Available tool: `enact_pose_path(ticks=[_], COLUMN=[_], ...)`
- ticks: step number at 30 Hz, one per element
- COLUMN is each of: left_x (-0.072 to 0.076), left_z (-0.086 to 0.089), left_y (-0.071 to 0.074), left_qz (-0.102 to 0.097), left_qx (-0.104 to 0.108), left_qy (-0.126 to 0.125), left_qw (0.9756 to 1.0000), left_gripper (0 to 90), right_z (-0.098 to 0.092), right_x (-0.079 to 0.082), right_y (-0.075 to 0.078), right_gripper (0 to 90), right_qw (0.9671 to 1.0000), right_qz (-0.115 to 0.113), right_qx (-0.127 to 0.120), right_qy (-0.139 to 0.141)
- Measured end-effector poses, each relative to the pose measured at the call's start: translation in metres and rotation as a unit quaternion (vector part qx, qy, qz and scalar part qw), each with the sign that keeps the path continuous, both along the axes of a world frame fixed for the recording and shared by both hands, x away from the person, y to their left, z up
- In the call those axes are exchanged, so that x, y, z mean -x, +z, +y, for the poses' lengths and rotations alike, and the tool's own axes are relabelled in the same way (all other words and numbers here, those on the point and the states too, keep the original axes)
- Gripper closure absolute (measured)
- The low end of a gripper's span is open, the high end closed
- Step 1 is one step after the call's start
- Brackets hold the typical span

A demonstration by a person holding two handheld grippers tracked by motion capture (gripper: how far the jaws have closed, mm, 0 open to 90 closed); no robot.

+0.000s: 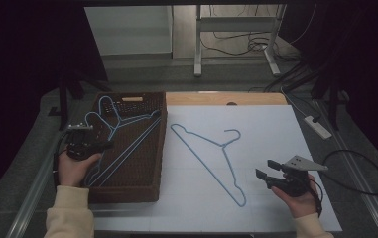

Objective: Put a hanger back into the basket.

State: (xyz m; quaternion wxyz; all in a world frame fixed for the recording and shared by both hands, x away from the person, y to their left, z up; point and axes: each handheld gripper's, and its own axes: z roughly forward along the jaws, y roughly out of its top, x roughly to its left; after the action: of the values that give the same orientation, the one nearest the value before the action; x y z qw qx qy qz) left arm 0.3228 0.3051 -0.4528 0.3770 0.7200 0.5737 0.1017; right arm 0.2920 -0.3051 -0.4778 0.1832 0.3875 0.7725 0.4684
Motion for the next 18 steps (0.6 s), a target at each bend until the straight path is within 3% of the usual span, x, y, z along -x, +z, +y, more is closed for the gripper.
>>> enact_pose_path(ticks=[1, 5, 6, 9, 12, 18], left_x=[0.0, 0.002, 0.003, 0.007, 0.013, 0.022], left_z=[0.001, 0.002, 0.002, 0.0, -0.004, -0.013], left_y=[0.001, 0.004, 0.005, 0.01, 0.016, 0.022], left_qz=[-0.006, -0.033, -0.04, -0.062, -0.089, -0.104], left_qx=[-0.004, -0.038, -0.038, -0.029, -0.006, 0.001], left_qy=[0.011, 0.047, 0.048, 0.028, -0.002, -0.051], left_qw=[0.9999, 0.9976, 0.9973, 0.9972, 0.996, 0.9933], left_gripper=[80.9, 47.8, 44.3, 42.9, 41.1, 40.7], right_z=[0.0, 0.0, 0.0, 0.0, -0.001, 0.0], right_x=[0.0, 0.0, 0.0, 0.0, 0.0, 0.0], right_y=[0.0, 0.0, 0.0, 0.0, 0.001, 0.001], right_gripper=[37.8, 37.9, 37.9, 37.9, 37.8, 37.8], right_qw=[1.0, 1.0, 1.0, 1.0, 1.0, 1.0], right_qz=[0.0, 0.0, 0.0, -0.001, -0.002, -0.003], right_qx=[0.0, 0.001, 0.0, 0.0, -0.001, -0.002], right_qy=[0.0, 0.0, 0.0, 0.0, 0.0, 0.002])
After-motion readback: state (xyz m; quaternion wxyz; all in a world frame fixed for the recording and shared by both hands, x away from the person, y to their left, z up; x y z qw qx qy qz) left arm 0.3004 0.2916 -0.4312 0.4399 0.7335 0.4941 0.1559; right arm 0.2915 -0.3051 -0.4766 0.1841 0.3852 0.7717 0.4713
